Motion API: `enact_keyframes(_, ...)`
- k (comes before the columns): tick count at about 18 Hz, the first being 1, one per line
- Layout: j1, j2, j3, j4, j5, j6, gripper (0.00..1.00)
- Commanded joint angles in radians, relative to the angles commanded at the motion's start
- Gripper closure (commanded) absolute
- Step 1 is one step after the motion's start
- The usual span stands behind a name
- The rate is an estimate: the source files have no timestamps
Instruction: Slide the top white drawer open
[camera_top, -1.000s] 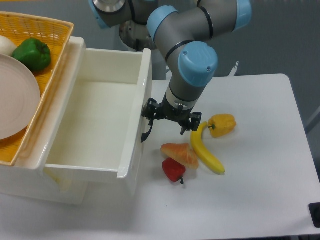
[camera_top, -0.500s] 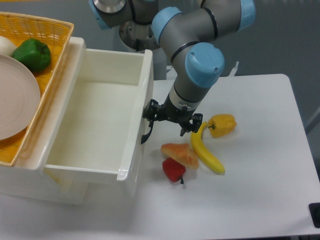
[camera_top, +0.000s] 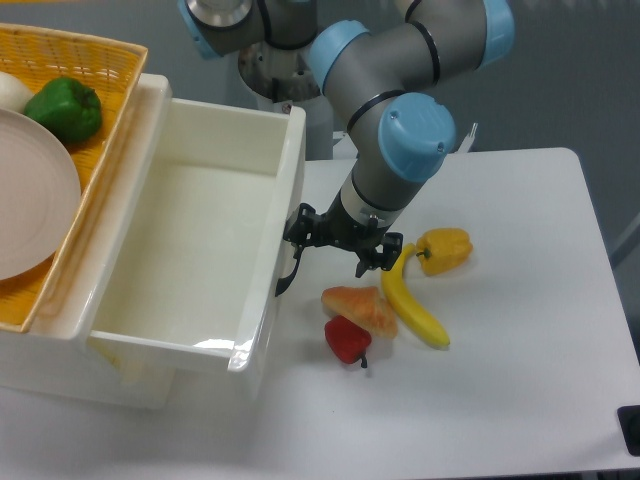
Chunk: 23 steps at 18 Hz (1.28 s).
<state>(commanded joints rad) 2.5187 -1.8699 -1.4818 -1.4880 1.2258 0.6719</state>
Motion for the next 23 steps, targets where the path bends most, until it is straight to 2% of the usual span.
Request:
enact_keyframes(7,0.02,0.003,0.012,-0.002,-0.002,0.0,0.0)
enact_keyframes(9,0.02,0.002,0.011,0.021,0.009,0.0,0.0)
enact_keyframes(12,0.018,-0.003,0.011,0.087,0.079,0.005,0.0)
enact_keyframes(14,0.018,-0.008,0.008,0.098,0.095,0.07,0.0)
enact_keyframes(17,0.017,-0.017,0.003,0.106,0.181,0.256,0.0)
enact_keyframes(23,0.051,-0.018,0.0,0.107,0.208,0.337,0.0)
